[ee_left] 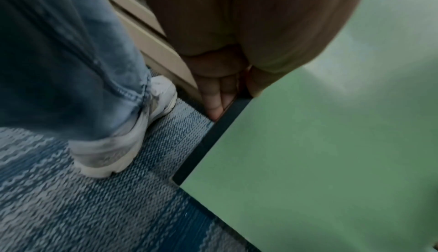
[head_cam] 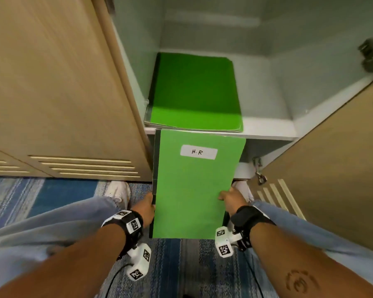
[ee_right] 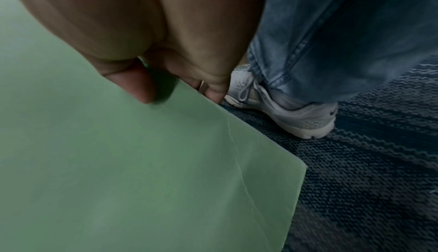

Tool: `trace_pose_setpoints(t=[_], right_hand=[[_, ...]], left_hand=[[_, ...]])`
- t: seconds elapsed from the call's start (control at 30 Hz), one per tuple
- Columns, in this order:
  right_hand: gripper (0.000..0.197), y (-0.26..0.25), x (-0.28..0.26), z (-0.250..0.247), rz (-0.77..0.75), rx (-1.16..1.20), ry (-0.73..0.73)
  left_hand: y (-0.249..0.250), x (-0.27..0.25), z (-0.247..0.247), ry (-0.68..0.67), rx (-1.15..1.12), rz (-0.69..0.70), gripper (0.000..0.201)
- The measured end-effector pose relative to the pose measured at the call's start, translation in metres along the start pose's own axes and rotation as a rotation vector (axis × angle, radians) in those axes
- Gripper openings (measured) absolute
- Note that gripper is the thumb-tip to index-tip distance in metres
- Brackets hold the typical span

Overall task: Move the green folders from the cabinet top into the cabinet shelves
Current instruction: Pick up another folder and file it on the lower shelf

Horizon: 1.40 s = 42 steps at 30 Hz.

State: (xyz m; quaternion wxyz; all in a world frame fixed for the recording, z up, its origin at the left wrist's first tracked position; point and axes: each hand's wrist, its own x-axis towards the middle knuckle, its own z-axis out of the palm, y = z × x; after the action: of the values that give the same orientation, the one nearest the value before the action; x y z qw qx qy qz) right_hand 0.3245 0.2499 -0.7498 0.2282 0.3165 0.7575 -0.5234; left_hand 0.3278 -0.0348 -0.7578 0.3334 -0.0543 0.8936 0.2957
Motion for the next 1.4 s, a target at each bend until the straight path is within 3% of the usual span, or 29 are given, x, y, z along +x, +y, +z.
trace_pose_setpoints(t=[0.13,0.23,0.3,0.4,0.53,0.7,0.8,0.97,1.17,1.4], right_hand=[[0.017,0.019,0.025,0.011,0.036,-0.008,0.009],[0.035,0.017,0.041,0.022,0.032,0.116,0.006],[0.030,0.010,0.049,0.023,-0.007,0.110,0.031],[0.043,0.007,0.072,0.024,-0.086,0.022,0.071],[0.098,0.006,0.082,0.030,-0.200,-0.568,0.062],[0.127,0.000,0.065,0.058,-0.445,-1.162,-0.387],[0.140,0.009,0.058,0.077,-0.525,-1.393,-0.465],[0.138,0.018,0.075,0.093,-0.519,-1.468,-0.348],[0.128,-0.012,0.102,0.099,-0.497,-1.453,-0.348],[0.119,-0.035,0.130,0.095,-0.511,-1.457,-0.294]], left_hand=[[-0.031,0.033,0.033,-0.048,-0.243,-0.050,0.028],[-0.055,0.065,0.048,-0.056,-0.446,-0.077,0.028],[-0.067,0.087,0.054,-0.034,-0.521,-0.128,0.028],[-0.061,0.111,0.052,-0.014,-0.540,-0.139,0.026],[-0.077,0.149,0.067,-0.013,-0.503,-0.173,0.027],[-0.022,0.114,0.031,0.093,-0.483,-0.258,0.029],[-0.017,0.115,0.032,0.142,-0.479,-0.308,0.034],[-0.012,0.122,0.029,0.122,-0.496,-0.333,0.033],[-0.018,0.124,0.017,0.134,-0.305,-0.322,0.041],[-0.014,0.122,0.015,0.156,-0.430,-0.371,0.037]])
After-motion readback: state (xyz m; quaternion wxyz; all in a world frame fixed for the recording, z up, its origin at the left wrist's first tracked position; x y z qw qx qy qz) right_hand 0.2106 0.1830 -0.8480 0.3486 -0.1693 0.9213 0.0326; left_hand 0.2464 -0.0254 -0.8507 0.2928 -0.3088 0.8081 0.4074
